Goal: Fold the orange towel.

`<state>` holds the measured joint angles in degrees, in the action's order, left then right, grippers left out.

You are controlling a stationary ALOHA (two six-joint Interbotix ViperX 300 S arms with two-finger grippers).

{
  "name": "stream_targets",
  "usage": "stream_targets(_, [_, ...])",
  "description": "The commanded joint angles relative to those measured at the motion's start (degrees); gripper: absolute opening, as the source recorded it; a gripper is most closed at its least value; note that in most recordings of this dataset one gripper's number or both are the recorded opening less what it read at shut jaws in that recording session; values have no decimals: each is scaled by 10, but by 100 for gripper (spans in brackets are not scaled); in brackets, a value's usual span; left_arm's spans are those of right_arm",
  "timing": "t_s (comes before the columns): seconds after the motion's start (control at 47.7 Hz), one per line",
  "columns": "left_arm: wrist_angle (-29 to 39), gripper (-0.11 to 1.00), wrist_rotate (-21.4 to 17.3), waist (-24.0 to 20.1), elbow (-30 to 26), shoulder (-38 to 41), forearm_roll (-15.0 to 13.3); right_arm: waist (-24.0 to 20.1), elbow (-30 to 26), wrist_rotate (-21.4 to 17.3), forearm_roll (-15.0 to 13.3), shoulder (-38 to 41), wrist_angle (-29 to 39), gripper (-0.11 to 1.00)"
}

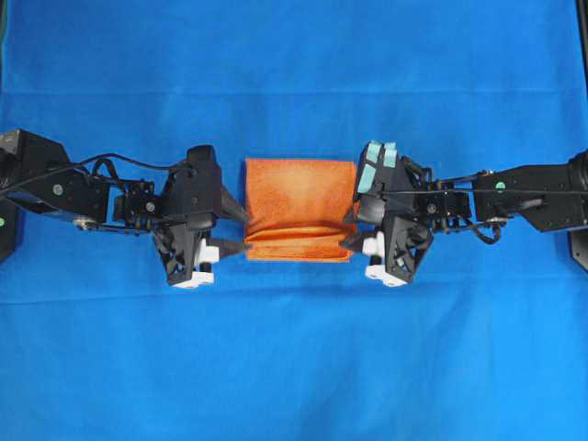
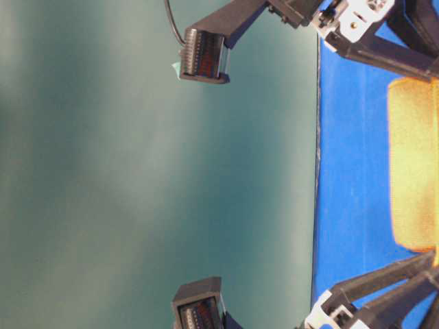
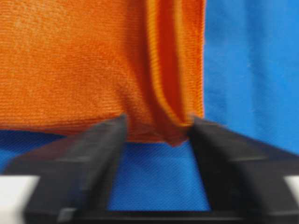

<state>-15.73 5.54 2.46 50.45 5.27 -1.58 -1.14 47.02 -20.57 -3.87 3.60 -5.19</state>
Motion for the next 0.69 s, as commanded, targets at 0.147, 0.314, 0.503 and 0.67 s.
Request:
stream_targets(0.147, [71, 78, -7, 0, -11, -74, -1, -4, -11, 7, -1, -66, 25, 61])
stream_targets(0.314, [147, 69, -10, 1, -6, -168, 0, -5, -5, 11, -22, -154, 71, 61])
stream_targets(0.503, [173, 69, -13, 0, 25, -286, 0, -3, 9, 11, -70, -252, 98, 61])
stream_targets(0.67, [173, 69, -25, -4, 81, -407, 1, 16, 54, 11, -97, -347, 97, 61])
